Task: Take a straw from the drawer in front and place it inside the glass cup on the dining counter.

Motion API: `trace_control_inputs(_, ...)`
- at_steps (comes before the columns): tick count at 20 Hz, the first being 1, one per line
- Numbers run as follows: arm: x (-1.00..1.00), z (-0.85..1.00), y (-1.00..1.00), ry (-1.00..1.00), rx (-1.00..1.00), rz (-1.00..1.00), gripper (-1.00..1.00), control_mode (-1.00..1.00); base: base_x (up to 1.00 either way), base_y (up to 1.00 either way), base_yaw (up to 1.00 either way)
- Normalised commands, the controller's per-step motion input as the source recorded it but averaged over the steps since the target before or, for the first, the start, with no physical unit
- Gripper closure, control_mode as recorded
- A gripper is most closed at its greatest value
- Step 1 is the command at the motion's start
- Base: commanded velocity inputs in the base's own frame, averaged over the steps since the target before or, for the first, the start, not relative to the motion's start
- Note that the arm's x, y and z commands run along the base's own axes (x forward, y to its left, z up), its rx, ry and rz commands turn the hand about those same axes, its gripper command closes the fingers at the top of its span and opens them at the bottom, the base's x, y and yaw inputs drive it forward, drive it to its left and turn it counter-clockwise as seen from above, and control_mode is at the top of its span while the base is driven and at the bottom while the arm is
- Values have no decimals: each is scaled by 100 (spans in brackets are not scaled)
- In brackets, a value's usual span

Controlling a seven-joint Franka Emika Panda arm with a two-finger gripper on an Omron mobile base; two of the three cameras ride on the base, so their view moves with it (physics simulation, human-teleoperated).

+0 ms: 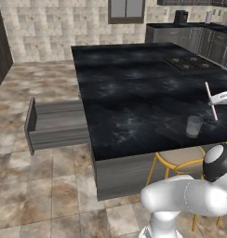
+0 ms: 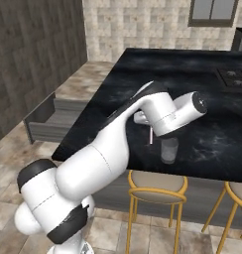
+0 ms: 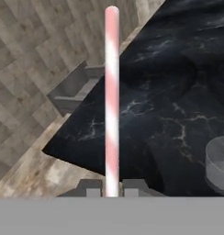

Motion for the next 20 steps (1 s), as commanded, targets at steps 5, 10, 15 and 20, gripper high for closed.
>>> trace_control_inputs(5,24,-19,0,-21,0,0,100,-100,0,0,0)
trace_control_inputs(10,27,-11,0,-19,0,0,100,-100,0,0,0)
trace_control_inputs(15,15,-18,0,-13,0,0,100,-100,0,0,0)
trace_control_inputs(20,1,-4,-14,-11,1,0,100,-100,0,0,0)
